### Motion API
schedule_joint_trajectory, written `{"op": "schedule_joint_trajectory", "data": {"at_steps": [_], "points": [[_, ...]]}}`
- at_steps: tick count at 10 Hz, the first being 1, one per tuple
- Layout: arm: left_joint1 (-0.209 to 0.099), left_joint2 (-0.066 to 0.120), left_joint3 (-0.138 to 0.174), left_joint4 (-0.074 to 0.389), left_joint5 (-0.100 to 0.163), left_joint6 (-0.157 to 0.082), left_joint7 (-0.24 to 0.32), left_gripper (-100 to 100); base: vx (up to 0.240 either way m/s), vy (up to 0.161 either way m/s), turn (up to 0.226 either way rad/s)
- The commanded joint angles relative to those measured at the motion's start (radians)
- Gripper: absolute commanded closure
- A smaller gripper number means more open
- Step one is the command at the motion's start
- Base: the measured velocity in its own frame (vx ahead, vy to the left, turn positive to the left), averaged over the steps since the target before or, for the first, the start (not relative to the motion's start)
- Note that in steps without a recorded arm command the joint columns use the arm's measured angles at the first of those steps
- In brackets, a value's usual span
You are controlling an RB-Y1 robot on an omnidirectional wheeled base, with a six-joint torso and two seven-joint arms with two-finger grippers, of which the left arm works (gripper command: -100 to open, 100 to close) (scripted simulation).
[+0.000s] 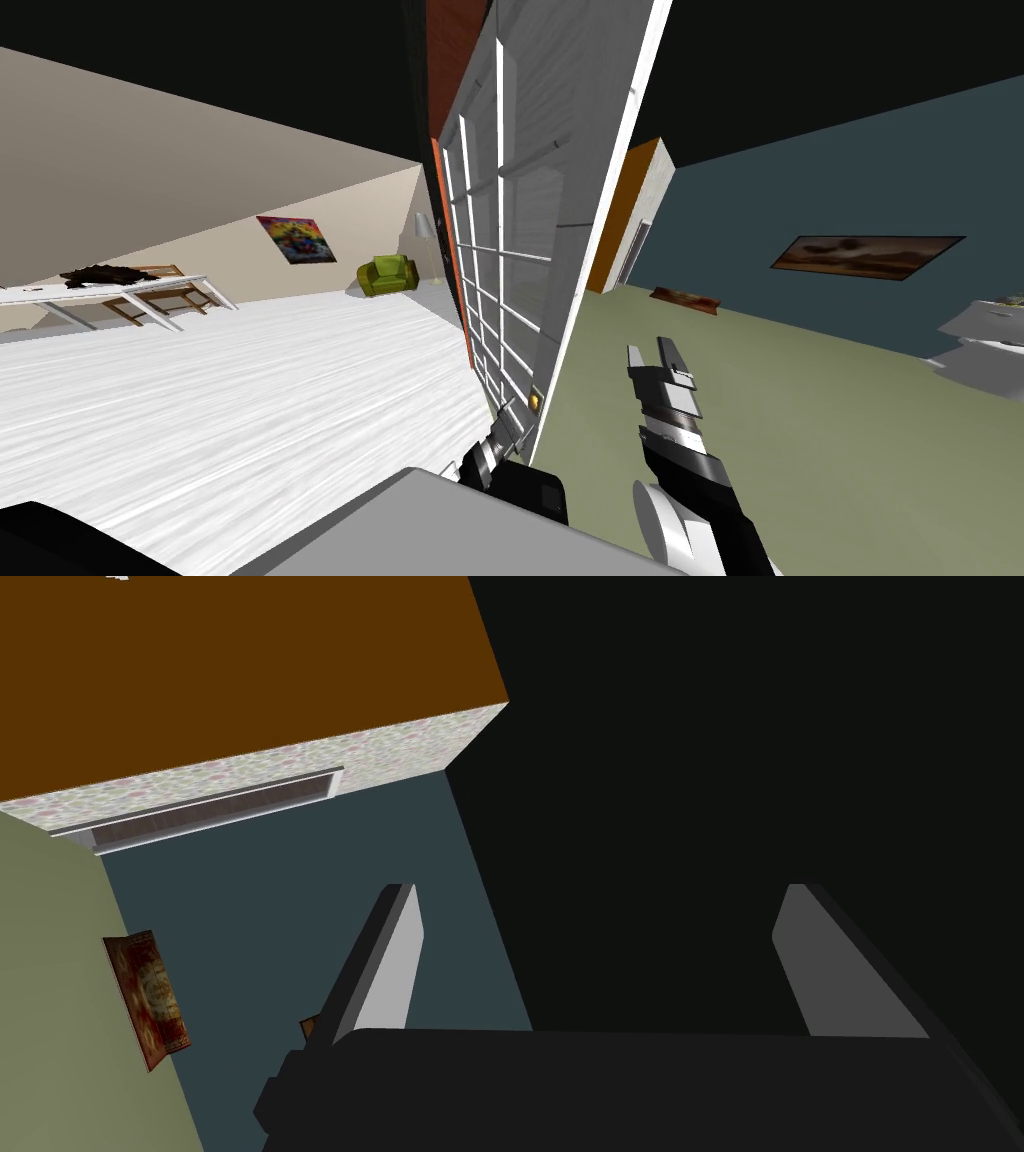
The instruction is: Push the door open
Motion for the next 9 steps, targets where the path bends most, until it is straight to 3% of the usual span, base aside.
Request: {"op": "schedule_joint_trajectory", "data": {"at_steps": [1, 4, 5, 9], "points": [[-0.007, -0.006, 0.004, 0.008, 0.001, 0.002, -0.002, -100, 0.162, -0.132, -0.016], [-0.012, -0.011, 0.007, 0.011, 0.001, 0.004, -0.003, -100, 0.124, -0.110, -0.011], [-0.012, -0.011, 0.007, 0.011, 0.001, 0.004, -0.003, 100, -0.009, 0.006, 0.002], [-0.012, -0.011, 0.007, 0.011, 0.001, 0.004, -0.003, 100, -0.018, 0.016, -0.002]]}}
